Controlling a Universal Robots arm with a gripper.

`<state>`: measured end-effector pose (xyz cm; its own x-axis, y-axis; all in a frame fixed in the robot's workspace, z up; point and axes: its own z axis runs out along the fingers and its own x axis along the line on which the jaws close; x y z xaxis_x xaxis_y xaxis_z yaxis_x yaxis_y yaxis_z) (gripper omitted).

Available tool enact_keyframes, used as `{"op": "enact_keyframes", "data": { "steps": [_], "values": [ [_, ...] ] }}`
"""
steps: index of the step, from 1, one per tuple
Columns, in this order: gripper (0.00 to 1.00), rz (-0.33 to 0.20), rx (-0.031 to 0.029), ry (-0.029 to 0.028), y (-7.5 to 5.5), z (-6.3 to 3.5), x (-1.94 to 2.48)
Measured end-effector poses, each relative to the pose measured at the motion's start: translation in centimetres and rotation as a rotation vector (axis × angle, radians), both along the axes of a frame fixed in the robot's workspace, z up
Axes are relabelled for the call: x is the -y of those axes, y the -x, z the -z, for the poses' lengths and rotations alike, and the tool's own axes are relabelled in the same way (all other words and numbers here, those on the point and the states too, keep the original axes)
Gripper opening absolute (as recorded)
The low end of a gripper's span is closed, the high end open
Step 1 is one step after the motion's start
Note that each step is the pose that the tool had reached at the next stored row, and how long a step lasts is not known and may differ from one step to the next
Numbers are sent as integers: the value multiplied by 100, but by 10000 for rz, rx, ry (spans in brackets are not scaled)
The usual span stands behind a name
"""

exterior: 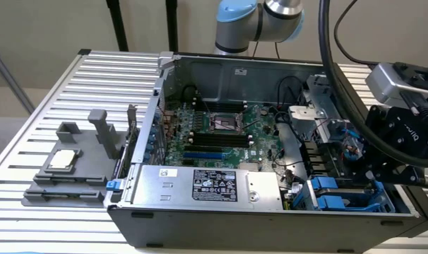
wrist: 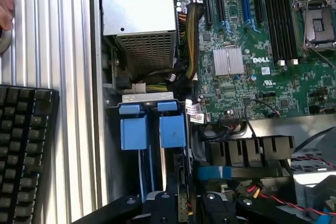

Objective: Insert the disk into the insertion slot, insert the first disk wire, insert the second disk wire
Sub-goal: 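Insert the first disk wire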

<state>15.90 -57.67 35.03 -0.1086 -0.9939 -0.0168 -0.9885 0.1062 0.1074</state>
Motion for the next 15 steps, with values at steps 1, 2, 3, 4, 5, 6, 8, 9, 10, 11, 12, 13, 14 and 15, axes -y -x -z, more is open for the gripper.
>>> {"op": "enact_keyframes", "data": {
  "steps": [1, 2, 3, 4, 5, 6, 8, 9, 10, 11, 12, 13, 14, 15],
  "values": [
    [24, -1, 0, 1, 23, -19, 0],
    [24, -1, 0, -2, 53, -32, -1],
    [24, 0, 0, -1, 88, -45, 0],
    [24, 0, 0, -1, 126, -56, 0],
    [24, 0, 0, 1, 166, -63, 0],
    [24, -1, 0, -1, 207, -64, 0],
    [24, -4, 0, 0, 258, -64, 0],
    [24, -4, -1, -2, 261, -63, 0],
    [24, -4, 0, -1, 260, -64, 0],
    [24, -4, 0, -1, 261, -64, 0],
    [24, -5, 0, -1, 260, -64, 0],
    [24, -5, 0, -1, 261, -64, 0],
    [24, -4, 0, 0, 261, -64, 0],
    [24, -4, 0, -1, 261, -64, 0]
  ]
}}
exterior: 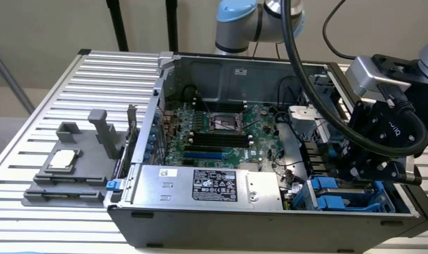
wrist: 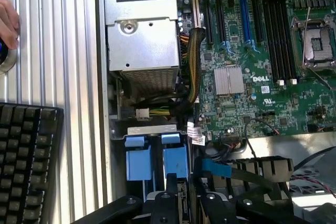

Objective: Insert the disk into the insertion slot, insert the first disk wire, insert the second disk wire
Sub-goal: 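Insert the first disk wire, then insert the second disk wire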

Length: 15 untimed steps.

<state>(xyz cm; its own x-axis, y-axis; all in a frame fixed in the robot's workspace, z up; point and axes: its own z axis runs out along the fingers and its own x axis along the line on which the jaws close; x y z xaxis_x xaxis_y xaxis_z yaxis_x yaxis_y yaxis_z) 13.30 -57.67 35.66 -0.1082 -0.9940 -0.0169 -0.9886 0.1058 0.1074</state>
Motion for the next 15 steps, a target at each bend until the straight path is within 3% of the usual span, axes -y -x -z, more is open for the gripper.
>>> {"op": "enact_keyframes", "data": {
  "steps": [15],
  "values": [
    [24, 0, -7, 3, -2, -17, 0]
  ]
}}
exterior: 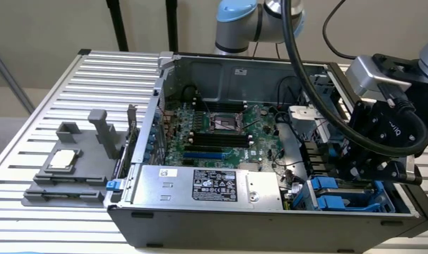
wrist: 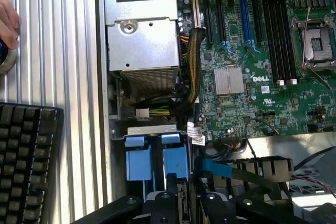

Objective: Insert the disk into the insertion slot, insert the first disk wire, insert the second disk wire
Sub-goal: 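Insert the second disk wire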

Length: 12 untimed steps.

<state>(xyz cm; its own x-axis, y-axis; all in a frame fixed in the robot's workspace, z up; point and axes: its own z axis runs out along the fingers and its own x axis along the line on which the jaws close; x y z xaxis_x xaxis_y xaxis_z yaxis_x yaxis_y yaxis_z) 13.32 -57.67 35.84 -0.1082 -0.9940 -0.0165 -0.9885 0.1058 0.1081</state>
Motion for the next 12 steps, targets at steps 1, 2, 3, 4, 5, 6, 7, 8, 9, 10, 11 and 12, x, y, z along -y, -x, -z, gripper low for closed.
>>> {"op": "enact_keyframes", "data": {
  "steps": [1, 2, 3, 4, 5, 6, 7, 8, 9, 10, 11, 12],
  "values": [
    [24, 1, -3, -4, -1, -32, 0],
    [24, 0, -5, -8, -4, -70, 0],
    [24, 0, -6, -6, -9, -117, 0],
    [24, 0, -6, -7, -14, -163, 0],
    [24, 0, -7, -8, -19, -207, 0],
    [24, 0, -7, -7, -25, -254, 0],
    [24, 0, -8, -7, -30, -299, 0],
    [24, 0, -8, -8, -32, -342, 1],
    [24, 1, -8, -6, -34, -372, 0],
    [24, 0, -8, -10, -37, -376, 0],
    [24, 0, -7, -13, -38, -375, -2],
    [24, 1, -7, -9, -38, -377, -6]
  ]
}}
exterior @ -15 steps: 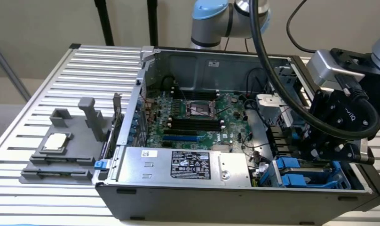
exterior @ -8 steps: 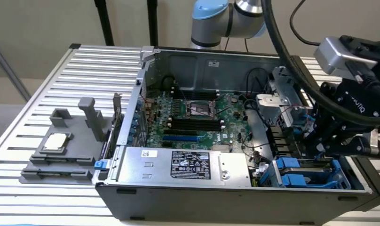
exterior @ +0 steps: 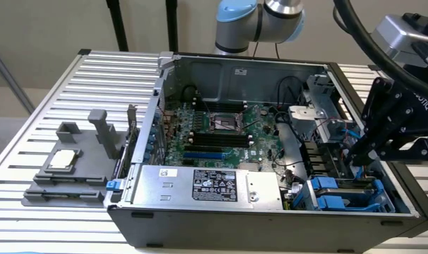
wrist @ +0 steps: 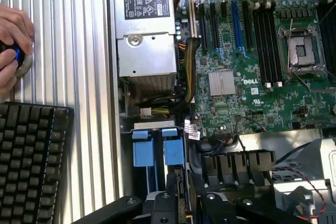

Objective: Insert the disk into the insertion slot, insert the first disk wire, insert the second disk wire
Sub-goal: 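Insert the second disk wire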

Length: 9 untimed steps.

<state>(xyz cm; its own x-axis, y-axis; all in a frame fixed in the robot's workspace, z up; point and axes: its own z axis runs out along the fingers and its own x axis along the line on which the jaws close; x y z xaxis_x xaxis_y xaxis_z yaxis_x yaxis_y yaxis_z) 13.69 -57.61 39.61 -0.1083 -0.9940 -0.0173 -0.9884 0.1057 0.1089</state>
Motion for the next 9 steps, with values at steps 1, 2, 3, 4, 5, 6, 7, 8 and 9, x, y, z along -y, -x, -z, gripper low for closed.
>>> {"op": "enact_keyframes", "data": {
  "steps": [1, 2, 3, 4, 5, 6, 7, 8, 9],
  "values": [
    [24, 0, 0, 0, 0, 1, -5],
    [24, 0, 0, 0, -2, 1, -18],
    [24, -1, 0, 1, -4, 1, -37],
    [24, 0, 0, 0, -6, 6, -58],
    [24, -2, 0, 0, -10, 12, -77],
    [24, -2, 0, 0, -16, 22, -91],
    [24, 0, 0, -1, -26, 36, -98],
    [24, -1, 0, 0, -37, 53, -101],
    [24, 0, -1, 1, -48, 71, -101]
  ]
}}
